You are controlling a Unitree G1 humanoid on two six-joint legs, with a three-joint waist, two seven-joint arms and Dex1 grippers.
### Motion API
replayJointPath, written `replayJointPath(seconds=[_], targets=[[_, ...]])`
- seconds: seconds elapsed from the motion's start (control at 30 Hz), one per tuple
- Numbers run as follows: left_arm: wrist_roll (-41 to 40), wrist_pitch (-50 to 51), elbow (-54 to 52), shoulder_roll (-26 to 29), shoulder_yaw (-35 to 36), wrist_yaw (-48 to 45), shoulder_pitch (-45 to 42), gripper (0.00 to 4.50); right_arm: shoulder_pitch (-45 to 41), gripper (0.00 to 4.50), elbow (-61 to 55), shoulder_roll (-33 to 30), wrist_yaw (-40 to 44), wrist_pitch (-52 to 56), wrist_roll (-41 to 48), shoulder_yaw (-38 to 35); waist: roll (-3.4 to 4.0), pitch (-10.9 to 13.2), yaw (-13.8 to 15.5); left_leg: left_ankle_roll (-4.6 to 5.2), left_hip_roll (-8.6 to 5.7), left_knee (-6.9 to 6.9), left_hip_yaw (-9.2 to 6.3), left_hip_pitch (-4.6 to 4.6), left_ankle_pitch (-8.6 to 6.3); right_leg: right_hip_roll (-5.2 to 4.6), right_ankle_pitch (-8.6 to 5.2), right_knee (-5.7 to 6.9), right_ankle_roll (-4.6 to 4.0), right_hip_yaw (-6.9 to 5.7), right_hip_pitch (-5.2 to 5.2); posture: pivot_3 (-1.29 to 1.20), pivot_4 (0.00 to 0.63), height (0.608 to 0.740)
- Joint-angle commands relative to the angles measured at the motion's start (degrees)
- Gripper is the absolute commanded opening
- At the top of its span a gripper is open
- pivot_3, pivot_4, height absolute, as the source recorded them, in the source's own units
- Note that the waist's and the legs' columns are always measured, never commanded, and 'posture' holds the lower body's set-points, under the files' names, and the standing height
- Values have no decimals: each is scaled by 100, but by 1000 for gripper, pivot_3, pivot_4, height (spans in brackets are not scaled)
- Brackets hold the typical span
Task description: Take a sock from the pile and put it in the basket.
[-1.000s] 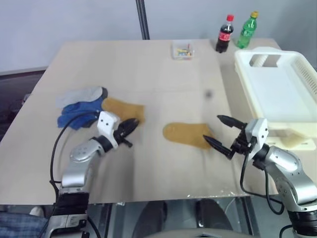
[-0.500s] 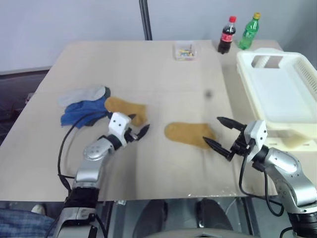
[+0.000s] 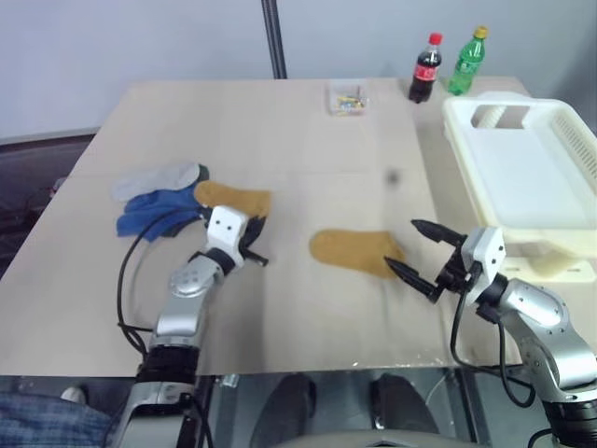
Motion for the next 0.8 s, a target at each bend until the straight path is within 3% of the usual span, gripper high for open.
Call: replayJointPath(seconds=[0.03, 0.27, 0.57, 0.7, 0.8], targets=[[-210, 359, -455, -259, -110, 40, -184, 71, -28, 4500, -31, 46, -13, -187, -12, -89, -2, 1, -10, 0, -2, 0, 1, -1, 0, 0, 0, -1, 0, 1, 0, 0, 150, 740], [-193, 961, -532, -994, -701, 60, -701, 71, -180, 4500, 56, 61, -67, -174, -168, 9, -7, 4, -16, -2, -11, 0, 1, -7, 1, 0, 0, -4, 0, 1, -2, 0, 150, 740], [16, 915, 484, -1999, -969, 557, -1685, 71, -833, 4500, 224, 47, -258, 168, -461, 219, -12, 7, -33, -11, -12, 0, 3, -7, 7, 3, -1, -6, 1, 1, -4, 0, 150, 740], [-78, 1008, 610, -2381, -820, 846, -1920, 1309, -1286, 4500, 408, 164, -551, 576, -543, 253, -15, 9, -24, -25, -13, 1, 2, -10, 15, 2, -1, -8, 1, 0, -4, 0, 150, 740], [-199, 1294, 440, -2593, -797, 908, -1911, 2808, -1620, 4500, 578, 372, -853, 1009, -500, 228, -15, 9, -29, -26, -13, 0, 1, -13, 15, 2, -1, -12, 1, 0, -5, 0, 150, 740]])
